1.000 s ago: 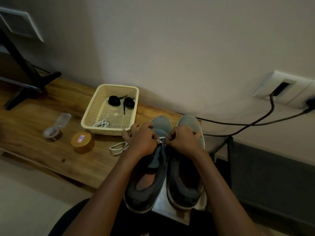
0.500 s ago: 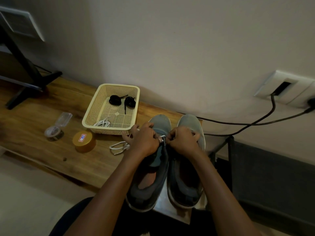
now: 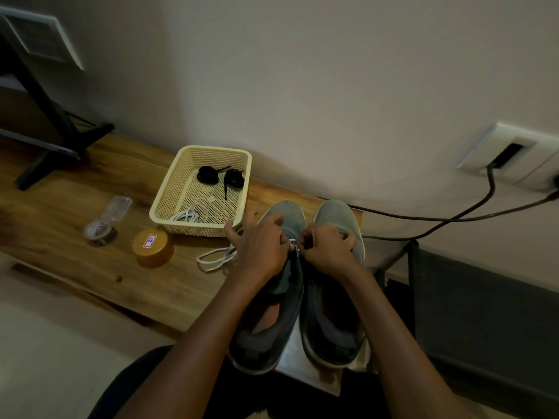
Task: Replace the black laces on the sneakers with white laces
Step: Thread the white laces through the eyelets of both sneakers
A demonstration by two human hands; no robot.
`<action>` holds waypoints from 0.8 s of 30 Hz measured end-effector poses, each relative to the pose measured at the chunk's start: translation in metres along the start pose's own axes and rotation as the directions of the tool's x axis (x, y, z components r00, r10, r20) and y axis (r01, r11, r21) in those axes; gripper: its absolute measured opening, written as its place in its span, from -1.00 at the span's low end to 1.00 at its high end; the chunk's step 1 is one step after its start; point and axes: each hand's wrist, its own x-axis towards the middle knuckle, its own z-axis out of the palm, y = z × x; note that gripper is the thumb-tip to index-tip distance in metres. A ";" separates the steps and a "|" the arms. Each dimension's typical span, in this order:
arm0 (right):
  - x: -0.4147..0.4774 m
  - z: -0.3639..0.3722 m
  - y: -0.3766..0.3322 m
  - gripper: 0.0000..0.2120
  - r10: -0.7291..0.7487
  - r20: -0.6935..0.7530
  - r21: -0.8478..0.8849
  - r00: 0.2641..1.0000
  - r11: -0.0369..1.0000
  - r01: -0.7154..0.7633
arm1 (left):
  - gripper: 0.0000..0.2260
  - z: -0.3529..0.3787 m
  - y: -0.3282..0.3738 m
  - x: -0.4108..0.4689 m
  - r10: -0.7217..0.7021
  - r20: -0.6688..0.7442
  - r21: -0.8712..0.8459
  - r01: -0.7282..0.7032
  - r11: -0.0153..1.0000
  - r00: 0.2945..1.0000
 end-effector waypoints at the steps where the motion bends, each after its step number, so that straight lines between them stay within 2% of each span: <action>1: 0.001 0.000 0.000 -0.75 -0.001 0.001 -0.021 1.000 1.000 0.001 | -0.69 0.000 0.000 -0.001 -0.012 0.009 -0.001 0.012 1.000 1.000; 5: -0.001 -0.005 0.003 -0.79 0.007 -0.007 -0.027 1.000 1.000 -0.007 | -0.87 -0.008 0.003 -0.002 -0.014 0.035 0.084 0.011 0.996 0.999; 7: -0.003 -0.011 0.004 -0.87 -0.005 -0.006 0.005 1.000 1.000 0.005 | -0.88 -0.014 0.003 -0.002 0.008 0.064 0.113 -0.015 0.993 0.998; 10: -0.004 -0.013 0.003 -0.90 -0.020 -0.013 0.036 1.000 0.999 0.021 | -0.85 -0.017 0.001 -0.003 0.031 0.114 0.135 -0.047 0.990 0.993; 14: -0.004 -0.012 0.001 -0.91 -0.011 -0.047 0.006 0.999 1.000 0.012 | -0.82 -0.018 -0.001 -0.004 0.034 0.113 0.153 -0.052 0.987 0.993; 19: -0.005 -0.017 0.003 -0.93 0.020 -0.069 -0.021 0.997 1.000 -0.021 | -0.67 -0.019 0.000 -0.005 0.013 0.130 0.172 -0.035 0.984 0.991; 24: -0.005 -0.033 0.014 -0.89 0.110 -0.224 0.110 0.968 0.990 -0.087 | -0.65 -0.020 -0.002 -0.004 -0.003 0.133 0.172 -0.020 0.985 0.991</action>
